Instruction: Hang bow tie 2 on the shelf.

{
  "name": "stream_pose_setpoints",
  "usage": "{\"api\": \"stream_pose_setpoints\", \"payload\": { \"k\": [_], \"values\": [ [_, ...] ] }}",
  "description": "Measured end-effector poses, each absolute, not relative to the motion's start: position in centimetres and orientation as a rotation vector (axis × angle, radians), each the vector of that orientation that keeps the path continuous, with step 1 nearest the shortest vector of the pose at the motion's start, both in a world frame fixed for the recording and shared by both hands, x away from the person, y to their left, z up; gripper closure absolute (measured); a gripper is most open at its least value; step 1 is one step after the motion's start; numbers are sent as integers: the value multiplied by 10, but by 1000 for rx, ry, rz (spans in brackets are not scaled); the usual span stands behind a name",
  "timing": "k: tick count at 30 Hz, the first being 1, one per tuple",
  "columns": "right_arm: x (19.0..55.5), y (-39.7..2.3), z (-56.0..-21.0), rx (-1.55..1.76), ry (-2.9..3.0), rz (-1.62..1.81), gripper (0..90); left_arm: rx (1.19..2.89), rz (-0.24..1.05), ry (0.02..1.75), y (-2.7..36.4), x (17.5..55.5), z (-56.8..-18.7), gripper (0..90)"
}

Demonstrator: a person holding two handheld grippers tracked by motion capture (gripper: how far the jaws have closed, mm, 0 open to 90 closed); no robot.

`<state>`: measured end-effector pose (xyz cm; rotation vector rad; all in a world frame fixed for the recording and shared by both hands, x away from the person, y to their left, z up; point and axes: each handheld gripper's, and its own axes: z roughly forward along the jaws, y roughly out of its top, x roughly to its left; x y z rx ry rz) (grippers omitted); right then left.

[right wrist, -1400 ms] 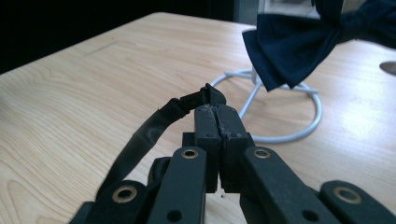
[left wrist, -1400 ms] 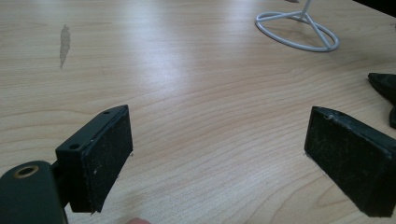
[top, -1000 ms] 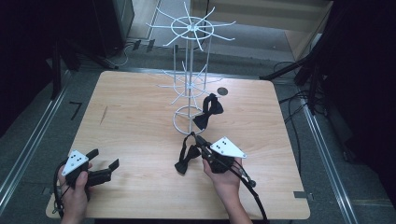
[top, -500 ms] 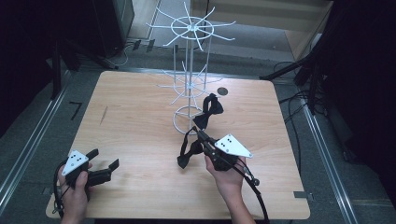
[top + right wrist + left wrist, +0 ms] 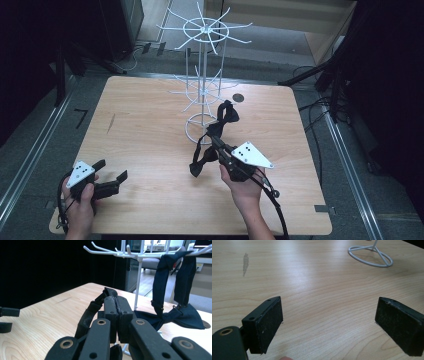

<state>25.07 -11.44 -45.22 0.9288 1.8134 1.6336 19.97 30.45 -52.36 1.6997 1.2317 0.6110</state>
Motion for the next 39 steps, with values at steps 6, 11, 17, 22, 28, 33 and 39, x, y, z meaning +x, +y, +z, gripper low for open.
{"api": "stream_pose_setpoints", "payload": {
  "k": [6,11,17,22,28,33,39],
  "values": [
    [249,-114,-446,917,1801,1643,897,1699,612,1233,304,200,-524,85],
    [250,-115,-442,909,1788,1647,897,1695,612,1234,304,200,-524,85],
    [250,-114,-435,891,1774,1653,897,1698,613,1233,304,200,-524,85],
    [251,-114,-430,885,1763,1660,897,1698,611,1232,304,200,-524,85],
    [252,-115,-424,872,1747,1659,897,1697,610,1232,304,200,-524,85],
    [253,-115,-419,865,1744,1663,897,1697,610,1232,304,200,-524,85],
    [257,-116,-415,864,1737,1662,897,1697,611,1231,305,200,-524,85]
  ]
}}
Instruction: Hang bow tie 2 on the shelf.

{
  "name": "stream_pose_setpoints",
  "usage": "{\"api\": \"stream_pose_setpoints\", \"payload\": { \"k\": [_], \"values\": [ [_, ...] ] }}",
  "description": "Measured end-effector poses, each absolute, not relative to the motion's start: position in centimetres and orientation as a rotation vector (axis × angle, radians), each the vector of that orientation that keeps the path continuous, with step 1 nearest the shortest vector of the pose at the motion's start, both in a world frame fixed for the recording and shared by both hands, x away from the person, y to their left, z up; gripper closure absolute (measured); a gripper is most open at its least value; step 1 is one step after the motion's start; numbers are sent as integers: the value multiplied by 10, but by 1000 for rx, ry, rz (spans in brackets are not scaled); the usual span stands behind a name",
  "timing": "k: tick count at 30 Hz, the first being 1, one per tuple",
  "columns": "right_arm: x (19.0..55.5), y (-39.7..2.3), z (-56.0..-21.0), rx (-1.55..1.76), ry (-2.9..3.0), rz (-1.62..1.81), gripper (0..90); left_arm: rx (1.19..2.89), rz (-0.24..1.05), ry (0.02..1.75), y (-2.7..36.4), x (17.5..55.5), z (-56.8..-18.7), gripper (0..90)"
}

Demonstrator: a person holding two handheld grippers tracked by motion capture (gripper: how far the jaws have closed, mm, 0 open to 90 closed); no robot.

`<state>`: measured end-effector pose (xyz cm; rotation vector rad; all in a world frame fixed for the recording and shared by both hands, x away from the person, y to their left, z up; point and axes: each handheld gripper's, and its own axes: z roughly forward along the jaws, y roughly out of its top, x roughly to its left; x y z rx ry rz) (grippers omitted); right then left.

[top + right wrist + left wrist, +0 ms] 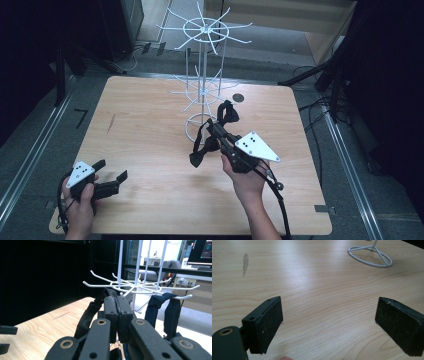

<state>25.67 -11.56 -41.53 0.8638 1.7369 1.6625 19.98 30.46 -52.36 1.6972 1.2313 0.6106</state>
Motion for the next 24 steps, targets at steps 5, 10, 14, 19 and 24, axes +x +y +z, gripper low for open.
{"api": "stream_pose_setpoints", "payload": {
  "k": [5,10,14,19,24],
  "values": [
    [259,-115,-414,866,1732,1660,897,1697,609,1232,305,200,-524,85],
    [261,-114,-410,864,1727,1666,897,1697,610,1232,305,200,-524,85],
    [263,-114,-408,864,1723,1666,897,1696,610,1232,305,200,-524,85],
    [266,-115,-406,868,1715,1665,897,1693,611,1230,305,200,-524,85],
    [269,-116,-406,885,1713,1670,897,1694,612,1230,305,200,-524,85]
  ]
}}
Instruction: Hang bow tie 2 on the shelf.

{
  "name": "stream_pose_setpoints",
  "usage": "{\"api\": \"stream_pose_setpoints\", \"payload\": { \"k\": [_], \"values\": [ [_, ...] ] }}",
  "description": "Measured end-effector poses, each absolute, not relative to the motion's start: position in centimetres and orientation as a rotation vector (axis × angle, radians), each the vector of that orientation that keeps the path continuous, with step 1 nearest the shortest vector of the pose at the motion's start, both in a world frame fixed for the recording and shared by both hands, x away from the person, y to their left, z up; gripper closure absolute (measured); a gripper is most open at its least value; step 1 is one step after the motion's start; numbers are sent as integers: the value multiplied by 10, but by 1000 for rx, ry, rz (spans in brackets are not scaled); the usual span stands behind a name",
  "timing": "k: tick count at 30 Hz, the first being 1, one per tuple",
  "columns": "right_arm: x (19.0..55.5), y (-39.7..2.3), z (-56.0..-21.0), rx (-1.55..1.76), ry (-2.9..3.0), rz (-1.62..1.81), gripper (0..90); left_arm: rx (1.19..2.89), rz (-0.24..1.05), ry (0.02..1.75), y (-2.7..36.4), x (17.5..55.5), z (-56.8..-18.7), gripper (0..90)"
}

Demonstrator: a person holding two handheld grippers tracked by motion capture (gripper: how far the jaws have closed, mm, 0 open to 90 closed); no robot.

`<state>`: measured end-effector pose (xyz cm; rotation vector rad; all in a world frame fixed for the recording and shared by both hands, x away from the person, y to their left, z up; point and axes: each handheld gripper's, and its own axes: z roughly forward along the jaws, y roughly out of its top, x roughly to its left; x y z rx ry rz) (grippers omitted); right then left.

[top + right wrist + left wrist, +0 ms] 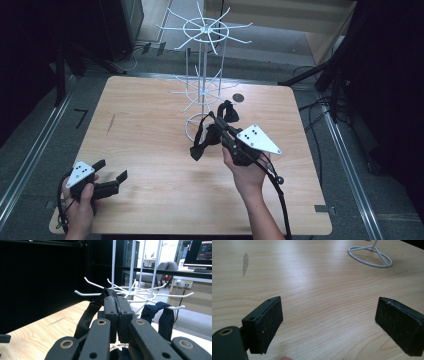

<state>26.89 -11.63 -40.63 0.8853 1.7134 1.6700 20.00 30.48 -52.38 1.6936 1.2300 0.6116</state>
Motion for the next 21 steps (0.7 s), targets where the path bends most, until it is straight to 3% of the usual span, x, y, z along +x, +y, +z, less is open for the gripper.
{"api": "stream_pose_setpoints", "payload": {
  "k": [21],
  "values": [
    [291,-113,-416,963,1738,1661,897,1697,611,1229,305,200,-524,85]
  ]
}}
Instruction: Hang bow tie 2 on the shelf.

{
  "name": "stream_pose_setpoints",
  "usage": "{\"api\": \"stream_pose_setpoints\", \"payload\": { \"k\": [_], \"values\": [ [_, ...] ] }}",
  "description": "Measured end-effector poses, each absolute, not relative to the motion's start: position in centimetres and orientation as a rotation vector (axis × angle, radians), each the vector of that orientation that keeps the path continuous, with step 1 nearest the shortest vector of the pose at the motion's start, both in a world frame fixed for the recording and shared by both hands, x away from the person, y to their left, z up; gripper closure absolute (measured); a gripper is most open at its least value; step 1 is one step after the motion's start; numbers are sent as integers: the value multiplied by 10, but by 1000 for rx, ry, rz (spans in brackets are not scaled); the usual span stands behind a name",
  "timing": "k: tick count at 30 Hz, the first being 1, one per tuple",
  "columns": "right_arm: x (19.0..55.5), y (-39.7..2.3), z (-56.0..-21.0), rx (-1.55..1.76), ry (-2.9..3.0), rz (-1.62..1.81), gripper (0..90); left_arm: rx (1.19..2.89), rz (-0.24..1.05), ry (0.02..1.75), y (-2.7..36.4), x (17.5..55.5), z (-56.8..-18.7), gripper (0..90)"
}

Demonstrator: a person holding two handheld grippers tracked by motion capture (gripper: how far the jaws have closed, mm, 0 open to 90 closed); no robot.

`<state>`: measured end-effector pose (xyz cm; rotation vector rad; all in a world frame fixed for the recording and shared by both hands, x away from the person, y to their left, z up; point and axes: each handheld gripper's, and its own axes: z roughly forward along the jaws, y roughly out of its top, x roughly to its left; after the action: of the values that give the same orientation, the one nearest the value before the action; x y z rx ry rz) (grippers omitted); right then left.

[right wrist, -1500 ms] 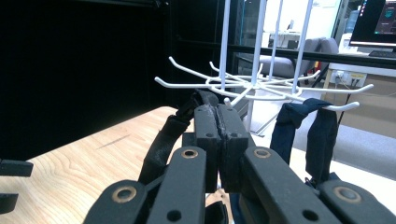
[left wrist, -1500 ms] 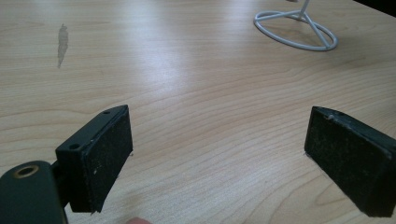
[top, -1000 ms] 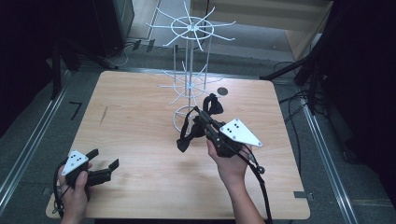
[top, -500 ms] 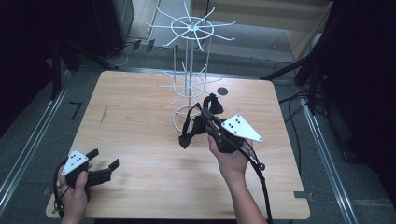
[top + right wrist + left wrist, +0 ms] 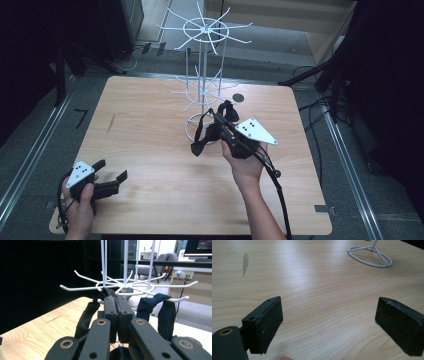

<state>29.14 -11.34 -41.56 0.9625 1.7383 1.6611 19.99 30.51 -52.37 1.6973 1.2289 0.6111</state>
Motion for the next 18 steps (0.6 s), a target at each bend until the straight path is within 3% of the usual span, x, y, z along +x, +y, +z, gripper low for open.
{"api": "stream_pose_setpoints", "payload": {
  "k": [18],
  "values": [
    [307,-105,-427,1009,1739,1651,897,1694,610,1230,305,200,-524,85]
  ]
}}
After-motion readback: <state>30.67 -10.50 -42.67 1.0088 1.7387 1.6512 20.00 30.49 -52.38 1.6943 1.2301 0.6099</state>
